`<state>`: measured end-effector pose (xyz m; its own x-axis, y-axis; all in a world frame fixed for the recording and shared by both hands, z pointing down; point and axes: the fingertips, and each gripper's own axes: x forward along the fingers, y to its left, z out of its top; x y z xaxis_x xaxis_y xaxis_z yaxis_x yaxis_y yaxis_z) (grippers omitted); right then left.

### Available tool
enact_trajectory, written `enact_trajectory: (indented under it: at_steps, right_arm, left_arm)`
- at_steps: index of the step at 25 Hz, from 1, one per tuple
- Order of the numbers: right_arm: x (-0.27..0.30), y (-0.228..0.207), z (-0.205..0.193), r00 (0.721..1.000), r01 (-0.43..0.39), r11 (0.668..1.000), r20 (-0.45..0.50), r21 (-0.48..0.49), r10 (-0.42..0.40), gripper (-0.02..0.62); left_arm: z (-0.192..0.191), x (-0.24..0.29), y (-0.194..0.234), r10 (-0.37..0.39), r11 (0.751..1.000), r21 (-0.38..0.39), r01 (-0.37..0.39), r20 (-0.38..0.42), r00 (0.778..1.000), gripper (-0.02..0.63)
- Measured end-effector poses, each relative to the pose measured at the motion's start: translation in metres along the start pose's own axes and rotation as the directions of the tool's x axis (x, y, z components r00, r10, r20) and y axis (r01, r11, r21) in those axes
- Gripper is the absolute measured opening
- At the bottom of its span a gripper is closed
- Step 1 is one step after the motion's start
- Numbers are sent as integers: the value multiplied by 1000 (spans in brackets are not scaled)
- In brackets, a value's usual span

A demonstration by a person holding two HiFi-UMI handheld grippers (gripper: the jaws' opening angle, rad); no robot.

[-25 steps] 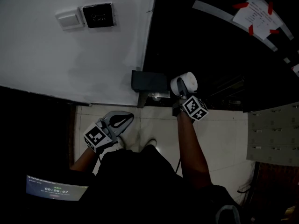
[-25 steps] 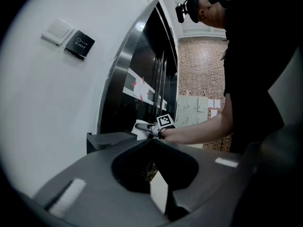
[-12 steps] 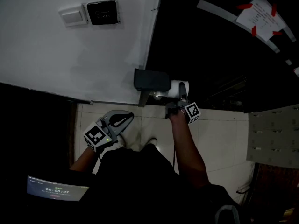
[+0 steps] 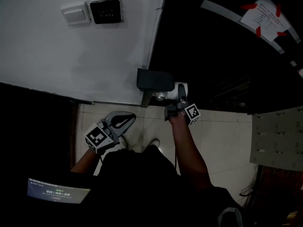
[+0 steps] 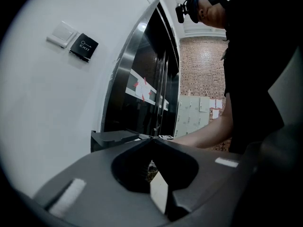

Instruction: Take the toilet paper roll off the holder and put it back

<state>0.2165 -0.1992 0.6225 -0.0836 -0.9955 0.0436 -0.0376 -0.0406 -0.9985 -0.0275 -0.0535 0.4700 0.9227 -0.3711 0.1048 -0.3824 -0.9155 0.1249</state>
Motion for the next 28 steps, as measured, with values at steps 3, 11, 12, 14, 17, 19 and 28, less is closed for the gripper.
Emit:
enact_trajectory:
  at_steps: [3,11,12,14,17,19,28]
  right_arm:
    - [1,0,-12,1000,1,1000,-16,8,-1,449]
    - [6,-6,-49,997,-8,1000,-72,26,9,449]
    - [6,-7,-53,997,-4,1000,-78,28,7,449]
    - [8,-7,-63,996,4,999,-94,34,-1,449]
    - [9,-7,-81,994,11,999,-111,42,-6,449]
    - [9,-4,-93,993,11,999,-114,47,-5,449]
    - [8,2,-126,997,6,999,-83,40,-3,449]
  left_arm:
    - [2,-1,0,0,1000,-7,0,-5,1000,5]
    - [2,-3,1,5,1000,-8,-5,-2,1000,5]
    - [2,-4,1,6,1000,-10,-6,-3,1000,5]
    - [0,-6,3,10,1000,-6,-10,-1,1000,5]
    - [-2,-10,5,14,1000,-7,-14,-2,1000,5]
    - [-1,-12,5,15,1000,-7,-15,-7,1000,5]
    - [1,-18,8,20,1000,-13,-20,-5,1000,5]
